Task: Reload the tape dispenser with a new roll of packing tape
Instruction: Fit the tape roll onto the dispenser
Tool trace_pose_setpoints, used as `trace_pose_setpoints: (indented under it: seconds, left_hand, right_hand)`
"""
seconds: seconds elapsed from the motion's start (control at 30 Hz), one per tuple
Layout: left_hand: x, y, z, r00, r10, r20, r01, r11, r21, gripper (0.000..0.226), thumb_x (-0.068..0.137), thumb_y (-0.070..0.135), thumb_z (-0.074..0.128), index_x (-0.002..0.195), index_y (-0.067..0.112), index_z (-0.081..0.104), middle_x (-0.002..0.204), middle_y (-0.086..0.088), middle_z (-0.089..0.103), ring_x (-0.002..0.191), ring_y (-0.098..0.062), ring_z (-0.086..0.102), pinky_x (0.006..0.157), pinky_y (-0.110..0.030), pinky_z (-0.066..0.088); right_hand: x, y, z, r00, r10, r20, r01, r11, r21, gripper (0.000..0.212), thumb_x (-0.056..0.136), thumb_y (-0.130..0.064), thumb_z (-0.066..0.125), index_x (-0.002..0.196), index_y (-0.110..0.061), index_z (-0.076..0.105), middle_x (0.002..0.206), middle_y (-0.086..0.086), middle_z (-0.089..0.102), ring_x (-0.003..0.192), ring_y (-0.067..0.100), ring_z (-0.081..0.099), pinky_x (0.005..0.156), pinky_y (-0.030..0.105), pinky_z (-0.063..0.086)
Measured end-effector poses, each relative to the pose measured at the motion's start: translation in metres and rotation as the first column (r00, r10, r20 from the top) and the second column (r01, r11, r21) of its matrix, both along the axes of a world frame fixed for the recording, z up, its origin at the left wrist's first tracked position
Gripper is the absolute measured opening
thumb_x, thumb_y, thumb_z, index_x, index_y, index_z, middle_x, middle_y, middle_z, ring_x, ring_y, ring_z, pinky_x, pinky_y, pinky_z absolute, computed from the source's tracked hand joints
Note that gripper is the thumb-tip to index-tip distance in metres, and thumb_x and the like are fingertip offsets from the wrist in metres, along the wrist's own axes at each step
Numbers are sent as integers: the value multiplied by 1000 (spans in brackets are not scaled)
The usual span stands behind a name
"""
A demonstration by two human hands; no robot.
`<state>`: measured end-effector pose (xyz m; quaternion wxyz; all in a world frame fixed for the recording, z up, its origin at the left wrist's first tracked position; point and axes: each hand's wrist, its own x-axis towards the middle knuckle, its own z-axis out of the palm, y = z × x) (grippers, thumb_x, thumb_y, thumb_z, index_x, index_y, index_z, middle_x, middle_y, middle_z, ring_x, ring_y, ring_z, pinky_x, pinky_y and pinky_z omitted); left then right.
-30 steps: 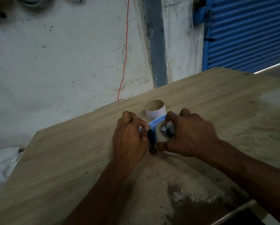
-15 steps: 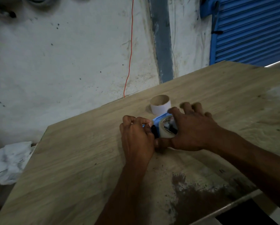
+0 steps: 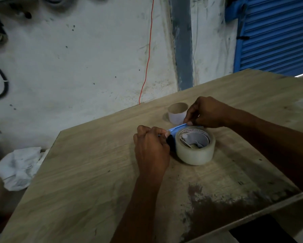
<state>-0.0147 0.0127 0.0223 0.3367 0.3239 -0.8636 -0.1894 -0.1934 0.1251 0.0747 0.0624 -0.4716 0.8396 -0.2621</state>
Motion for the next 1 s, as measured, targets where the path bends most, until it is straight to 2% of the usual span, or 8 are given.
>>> trace_pose_setpoints:
  seconds: [0.1,0.2,0.33,0.43,0.63,0.73,0.87,1.0]
  left_hand:
    - [2,-2,-2,1000,-11,-26,12,999,32,12,100,30,63,104,26,74,114,0,54,109,-20,51,89,-34,46]
    - [2,5,-4,998,30,-60,-27,998,55,12,99,29,62,101,22,72,108,1,55,106,-21,54,88,-35,46]
    - [4,9,-8,989,20,-144,-9,997,75,9,97,21,64,97,18,73,94,7,50,99,-23,60,88,-39,49]
    - [6,8,-10,988,38,-147,-25,996,90,11,98,23,63,98,17,73,100,-2,64,101,-25,61,87,-38,47]
    - [6,16,-13,987,110,-117,-109,994,12,11,95,17,61,98,12,71,102,-7,68,100,-25,60,81,-31,41]
    - [9,16,-18,983,78,-165,-80,997,-5,9,93,13,63,94,8,71,97,-8,70,95,-26,62,82,-32,43]
    - [11,9,-21,964,109,-241,-53,972,228,14,94,27,68,95,16,76,94,-2,76,90,-21,70,84,-39,56]
    - [12,5,-18,942,155,-297,-13,903,430,19,93,32,72,94,16,81,79,2,77,73,-11,70,75,-30,56]
  right_hand:
    - [2,2,-4,1000,-8,-19,8,1000,-26,15,83,-12,80,89,-25,84,86,-9,76,81,0,65,67,7,42]
    - [6,3,-8,999,-35,-36,33,998,-53,16,81,-11,81,89,-24,84,86,-7,78,86,9,70,74,18,50]
    - [9,7,-15,997,-71,-20,69,994,-87,17,80,-15,82,84,-31,83,88,-7,79,85,9,72,81,30,58]
    - [12,9,-18,996,-87,-23,84,992,-90,16,80,-18,82,84,-34,82,89,-8,79,85,9,71,82,35,60]
    - [18,14,-23,993,-117,1,116,986,-122,17,79,-18,83,87,-33,82,91,-8,80,86,9,72,85,38,61]
    - [22,16,-24,993,-121,10,121,983,-140,16,79,-18,83,88,-32,82,93,-8,80,87,10,72,87,37,60]
    - [24,17,-24,993,-118,11,118,987,-113,16,80,-20,82,87,-34,82,91,-9,79,86,11,71,84,39,61]
    - [30,16,-26,990,-141,4,140,982,-127,15,79,-25,83,87,-37,81,92,-8,78,87,13,71,83,40,61]
